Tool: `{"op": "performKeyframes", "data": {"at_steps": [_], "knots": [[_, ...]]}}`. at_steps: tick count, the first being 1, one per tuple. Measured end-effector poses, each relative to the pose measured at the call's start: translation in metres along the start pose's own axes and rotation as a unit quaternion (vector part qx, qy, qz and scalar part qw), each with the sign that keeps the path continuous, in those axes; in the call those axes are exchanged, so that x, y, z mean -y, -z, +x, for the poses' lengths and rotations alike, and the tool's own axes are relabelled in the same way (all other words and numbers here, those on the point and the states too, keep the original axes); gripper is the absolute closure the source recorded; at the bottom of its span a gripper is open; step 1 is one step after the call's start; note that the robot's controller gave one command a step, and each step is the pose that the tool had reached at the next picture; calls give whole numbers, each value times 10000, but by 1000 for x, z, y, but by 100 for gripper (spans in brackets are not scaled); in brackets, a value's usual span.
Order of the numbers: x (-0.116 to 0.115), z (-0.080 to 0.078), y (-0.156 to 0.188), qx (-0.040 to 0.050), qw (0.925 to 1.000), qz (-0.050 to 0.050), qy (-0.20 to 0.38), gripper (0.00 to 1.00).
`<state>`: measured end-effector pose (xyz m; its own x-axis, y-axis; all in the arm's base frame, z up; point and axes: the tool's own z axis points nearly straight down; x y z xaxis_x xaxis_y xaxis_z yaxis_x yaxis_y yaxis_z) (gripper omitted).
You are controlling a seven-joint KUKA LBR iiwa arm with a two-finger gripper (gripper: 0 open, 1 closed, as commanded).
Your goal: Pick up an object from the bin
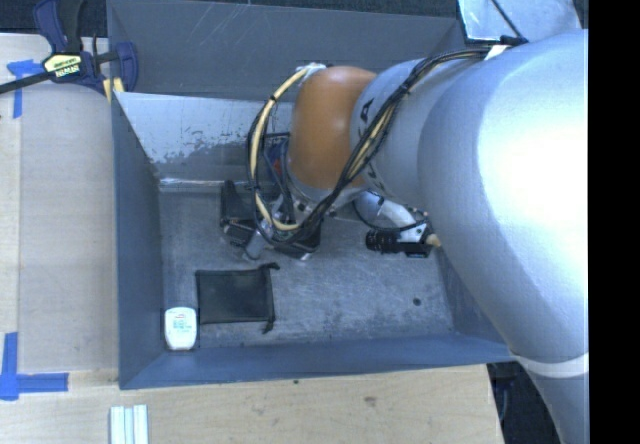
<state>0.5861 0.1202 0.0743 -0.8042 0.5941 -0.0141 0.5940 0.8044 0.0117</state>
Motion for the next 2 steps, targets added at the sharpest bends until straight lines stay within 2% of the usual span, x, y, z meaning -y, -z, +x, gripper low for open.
{"op": "performKeyframes", "data": {"at_steps": [1, 2], "knots": [[-1, -1, 2, 12, 10000, -15, 6, 0], [-2, -1, 1, 23, 10000, -29, 7, 100]]}}
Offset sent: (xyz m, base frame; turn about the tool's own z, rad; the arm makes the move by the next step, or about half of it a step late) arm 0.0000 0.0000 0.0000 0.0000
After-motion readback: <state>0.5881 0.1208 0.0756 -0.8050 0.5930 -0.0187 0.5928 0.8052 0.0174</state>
